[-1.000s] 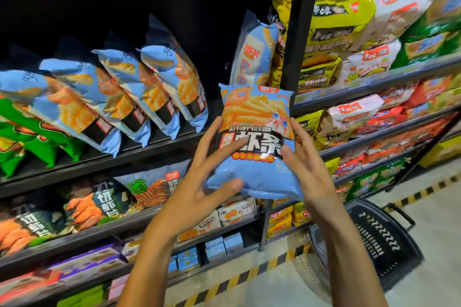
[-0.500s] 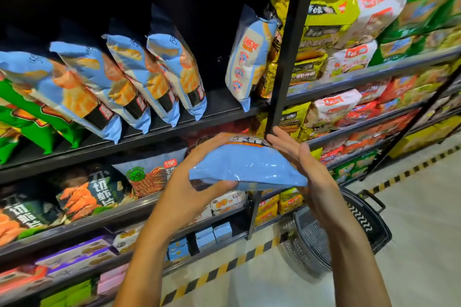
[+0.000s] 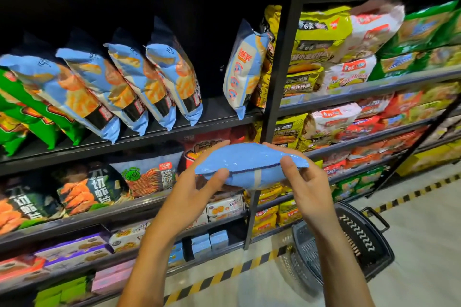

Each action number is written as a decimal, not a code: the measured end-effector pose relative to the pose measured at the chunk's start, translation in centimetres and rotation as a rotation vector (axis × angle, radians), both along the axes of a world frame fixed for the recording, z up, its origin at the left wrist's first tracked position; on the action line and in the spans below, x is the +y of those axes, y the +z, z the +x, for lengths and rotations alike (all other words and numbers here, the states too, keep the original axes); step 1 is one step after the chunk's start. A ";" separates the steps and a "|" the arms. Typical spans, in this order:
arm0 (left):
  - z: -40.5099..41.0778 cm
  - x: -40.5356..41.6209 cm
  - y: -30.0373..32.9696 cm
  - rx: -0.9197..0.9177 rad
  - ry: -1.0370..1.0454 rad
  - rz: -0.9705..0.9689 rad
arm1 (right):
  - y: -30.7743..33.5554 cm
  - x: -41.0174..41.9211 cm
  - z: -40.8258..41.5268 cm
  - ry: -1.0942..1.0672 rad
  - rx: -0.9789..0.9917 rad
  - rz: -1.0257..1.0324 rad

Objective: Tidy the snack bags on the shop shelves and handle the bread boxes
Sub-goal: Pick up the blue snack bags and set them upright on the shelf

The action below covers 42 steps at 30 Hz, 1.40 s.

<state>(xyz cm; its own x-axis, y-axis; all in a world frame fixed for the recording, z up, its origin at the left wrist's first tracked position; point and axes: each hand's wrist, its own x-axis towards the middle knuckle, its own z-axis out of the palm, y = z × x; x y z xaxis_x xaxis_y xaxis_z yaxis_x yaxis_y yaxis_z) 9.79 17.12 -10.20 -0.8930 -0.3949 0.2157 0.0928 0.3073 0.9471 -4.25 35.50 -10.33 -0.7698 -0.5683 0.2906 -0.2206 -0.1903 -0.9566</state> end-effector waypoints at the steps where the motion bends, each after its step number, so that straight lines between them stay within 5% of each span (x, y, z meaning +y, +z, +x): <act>1: -0.2 0.3 -0.1 -0.006 -0.006 -0.011 | 0.1 0.0 -0.1 -0.027 -0.024 -0.013; 13: -2.9 4.8 -0.5 -0.006 0.194 0.077 | 0.2 2.3 -1.6 -0.133 -0.168 0.000; 21: -3.3 6.3 -0.6 0.006 0.191 0.150 | 0.0 4.4 -3.7 0.101 -0.261 0.004; 25: -3.1 7.0 -0.2 0.056 0.163 0.016 | 0.3 5.1 -5.7 0.290 -0.419 -0.057; 29: -2.8 7.7 -0.1 0.048 0.155 -0.272 | 0.4 4.7 -8.1 0.439 -0.272 0.226; 32: -2.4 7.5 0.0 0.036 0.123 -0.301 | 0.3 3.7 -8.5 0.472 -0.205 0.256; 38: -1.8 5.1 0.6 0.002 0.262 0.168 | 0.5 1.2 -7.9 0.461 -0.070 0.006; 42: -3.7 1.0 1.4 -0.020 0.151 0.437 | 1.3 -1.5 -8.1 0.438 0.066 -0.016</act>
